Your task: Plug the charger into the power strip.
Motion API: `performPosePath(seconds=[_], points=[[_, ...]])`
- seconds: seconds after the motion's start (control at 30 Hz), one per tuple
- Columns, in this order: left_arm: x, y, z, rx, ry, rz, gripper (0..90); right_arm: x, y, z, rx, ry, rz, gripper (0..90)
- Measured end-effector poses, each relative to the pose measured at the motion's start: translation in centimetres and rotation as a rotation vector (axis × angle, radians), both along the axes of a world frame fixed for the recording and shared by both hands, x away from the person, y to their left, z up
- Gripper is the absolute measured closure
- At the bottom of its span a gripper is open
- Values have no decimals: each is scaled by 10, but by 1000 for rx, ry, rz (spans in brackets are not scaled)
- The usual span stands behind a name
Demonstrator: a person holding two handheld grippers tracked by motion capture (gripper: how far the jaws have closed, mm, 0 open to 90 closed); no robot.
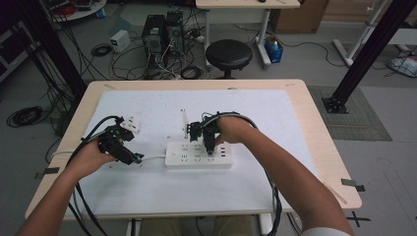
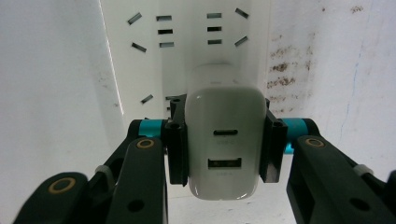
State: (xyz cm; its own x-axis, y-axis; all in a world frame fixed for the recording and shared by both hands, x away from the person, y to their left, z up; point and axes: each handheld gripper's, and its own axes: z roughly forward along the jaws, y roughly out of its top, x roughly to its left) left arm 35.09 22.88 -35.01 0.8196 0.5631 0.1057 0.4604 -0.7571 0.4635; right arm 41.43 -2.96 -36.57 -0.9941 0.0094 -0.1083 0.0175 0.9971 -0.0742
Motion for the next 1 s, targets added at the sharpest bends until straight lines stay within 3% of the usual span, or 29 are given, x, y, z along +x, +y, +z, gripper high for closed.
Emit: performPosePath(seconds=[0.2,0.37,0.53,0.57,0.6,0.63,0.67,0.7,0.73,0.77,0.83,0.93,1.0], points=[[-1,-1,0,3,-2,-3,217,-3,-1,-1,2,-14,4,626],[0,-2,-2,7,6,-8,217,0,-11,-3,80,0,-37,620],[1,-5,-1,3,7,-14,217,1,-15,-5,113,8,-57,604],[1,-4,-1,6,6,-13,217,1,-16,-6,116,14,-81,585],[1,-4,-1,6,6,-13,217,3,-17,-10,101,22,-94,456],[1,-4,0,3,6,-7,217,3,-17,-10,101,22,-94,456],[2,-2,1,3,2,-5,217,2,-21,-16,111,52,-117,272],[2,-2,1,3,2,-5,217,2,-21,-16,111,52,-117,272],[2,1,2,-2,-1,7,217,4,-26,-14,175,144,-167,207],[3,2,2,-1,-2,9,217,5,-29,-10,202,156,-188,206],[3,3,4,-5,-3,14,217,7,-33,-2,250,143,-227,118],[2,3,5,-12,-10,14,217,12,-39,12,347,105,-272,111],[1,2,4,-10,-11,13,217,13,-43,22,386,72,-290,111]])
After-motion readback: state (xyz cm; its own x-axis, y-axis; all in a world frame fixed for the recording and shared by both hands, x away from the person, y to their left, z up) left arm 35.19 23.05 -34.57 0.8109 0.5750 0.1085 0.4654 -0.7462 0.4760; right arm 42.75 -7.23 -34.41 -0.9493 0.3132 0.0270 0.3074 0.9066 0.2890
